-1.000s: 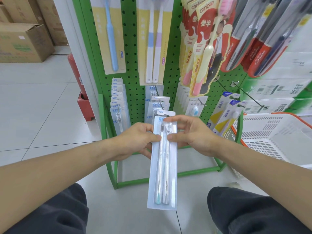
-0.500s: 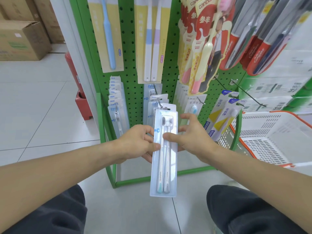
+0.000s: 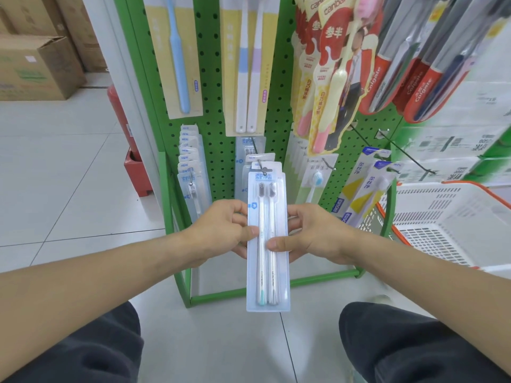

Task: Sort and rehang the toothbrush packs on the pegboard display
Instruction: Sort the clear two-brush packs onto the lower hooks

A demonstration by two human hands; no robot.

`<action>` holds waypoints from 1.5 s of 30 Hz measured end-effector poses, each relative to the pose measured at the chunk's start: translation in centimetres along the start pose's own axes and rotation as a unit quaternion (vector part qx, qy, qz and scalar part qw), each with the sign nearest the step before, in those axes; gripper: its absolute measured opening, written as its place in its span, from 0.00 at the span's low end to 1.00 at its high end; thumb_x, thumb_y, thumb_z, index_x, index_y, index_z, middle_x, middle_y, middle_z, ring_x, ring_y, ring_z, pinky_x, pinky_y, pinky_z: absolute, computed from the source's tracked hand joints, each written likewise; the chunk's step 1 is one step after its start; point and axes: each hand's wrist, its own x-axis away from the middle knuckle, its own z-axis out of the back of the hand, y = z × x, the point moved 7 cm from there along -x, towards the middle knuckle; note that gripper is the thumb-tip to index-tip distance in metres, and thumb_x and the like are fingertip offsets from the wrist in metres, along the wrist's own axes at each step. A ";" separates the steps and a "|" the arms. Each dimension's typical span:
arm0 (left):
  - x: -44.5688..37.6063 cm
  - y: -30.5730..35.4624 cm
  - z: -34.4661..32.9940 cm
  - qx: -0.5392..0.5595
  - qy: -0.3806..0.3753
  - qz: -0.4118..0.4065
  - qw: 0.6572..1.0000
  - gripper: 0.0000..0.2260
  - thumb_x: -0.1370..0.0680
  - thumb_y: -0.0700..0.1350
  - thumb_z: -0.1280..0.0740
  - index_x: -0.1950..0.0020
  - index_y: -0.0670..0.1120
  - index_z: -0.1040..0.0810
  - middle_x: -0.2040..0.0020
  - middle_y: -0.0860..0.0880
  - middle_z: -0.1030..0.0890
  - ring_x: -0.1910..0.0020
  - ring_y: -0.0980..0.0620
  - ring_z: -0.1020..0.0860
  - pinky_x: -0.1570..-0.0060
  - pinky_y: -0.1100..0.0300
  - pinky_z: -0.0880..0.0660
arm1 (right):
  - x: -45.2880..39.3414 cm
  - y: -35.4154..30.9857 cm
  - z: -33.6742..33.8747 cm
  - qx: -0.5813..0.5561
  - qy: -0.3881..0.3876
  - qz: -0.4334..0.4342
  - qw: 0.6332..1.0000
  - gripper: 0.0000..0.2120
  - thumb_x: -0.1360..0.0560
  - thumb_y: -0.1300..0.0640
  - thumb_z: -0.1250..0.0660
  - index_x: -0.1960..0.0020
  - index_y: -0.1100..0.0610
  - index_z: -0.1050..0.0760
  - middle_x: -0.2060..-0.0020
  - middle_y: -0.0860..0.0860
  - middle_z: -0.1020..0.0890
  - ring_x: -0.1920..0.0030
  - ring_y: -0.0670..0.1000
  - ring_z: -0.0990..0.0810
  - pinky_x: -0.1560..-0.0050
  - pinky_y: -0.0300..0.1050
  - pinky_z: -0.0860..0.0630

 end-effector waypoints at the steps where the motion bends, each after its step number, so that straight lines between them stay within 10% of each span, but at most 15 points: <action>1: 0.1 0.1 -0.1 0.000 -0.004 0.004 1.000 0.06 0.20 0.35 0.32 0.44 0.39 0.24 0.54 0.41 0.13 0.58 0.43 0.14 0.59 0.50 0.16 | 0.0 0.0 0.0 -0.005 -0.001 0.000 1.000 0.22 0.28 0.67 0.23 0.36 0.60 0.21 0.48 0.60 0.14 0.47 0.61 0.14 0.49 0.58 0.15; 14: 0.7 -0.6 -0.9 0.008 -0.026 0.035 0.999 0.05 0.19 0.41 0.31 0.46 0.41 0.23 0.59 0.46 0.13 0.62 0.49 0.15 0.64 0.56 0.18 | 1.6 2.3 -3.5 0.043 -0.187 -0.126 0.973 0.21 0.28 0.72 0.25 0.38 0.59 0.20 0.46 0.55 0.13 0.45 0.58 0.14 0.47 0.53 0.16; 27: 0.9 -1.3 -1.0 0.041 -0.024 0.024 0.999 0.16 0.23 0.38 0.27 0.39 0.41 0.29 0.52 0.45 0.13 0.55 0.46 0.13 0.58 0.50 0.16 | 1.8 2.1 -2.9 0.067 -0.172 -0.108 0.977 0.22 0.29 0.71 0.24 0.37 0.62 0.21 0.47 0.55 0.13 0.46 0.57 0.14 0.53 0.51 0.15; 33: 3.4 -4.0 -4.6 -0.016 -0.221 0.052 0.974 0.15 0.23 0.40 0.26 0.37 0.46 0.20 0.50 0.44 0.13 0.54 0.46 0.14 0.55 0.53 0.16 | 2.2 2.2 -2.1 0.049 -0.124 -0.047 0.990 0.21 0.29 0.70 0.23 0.38 0.60 0.21 0.47 0.57 0.13 0.46 0.59 0.14 0.53 0.51 0.15; 45: 4.0 -5.5 -4.7 -0.069 -0.209 0.084 0.972 0.21 0.23 0.45 0.25 0.33 0.50 0.29 0.47 0.41 0.14 0.54 0.40 0.15 0.52 0.50 0.16 | 2.7 3.6 -2.5 0.089 -0.141 -0.076 0.983 0.27 0.31 0.76 0.26 0.35 0.60 0.23 0.46 0.61 0.14 0.46 0.62 0.14 0.55 0.51 0.16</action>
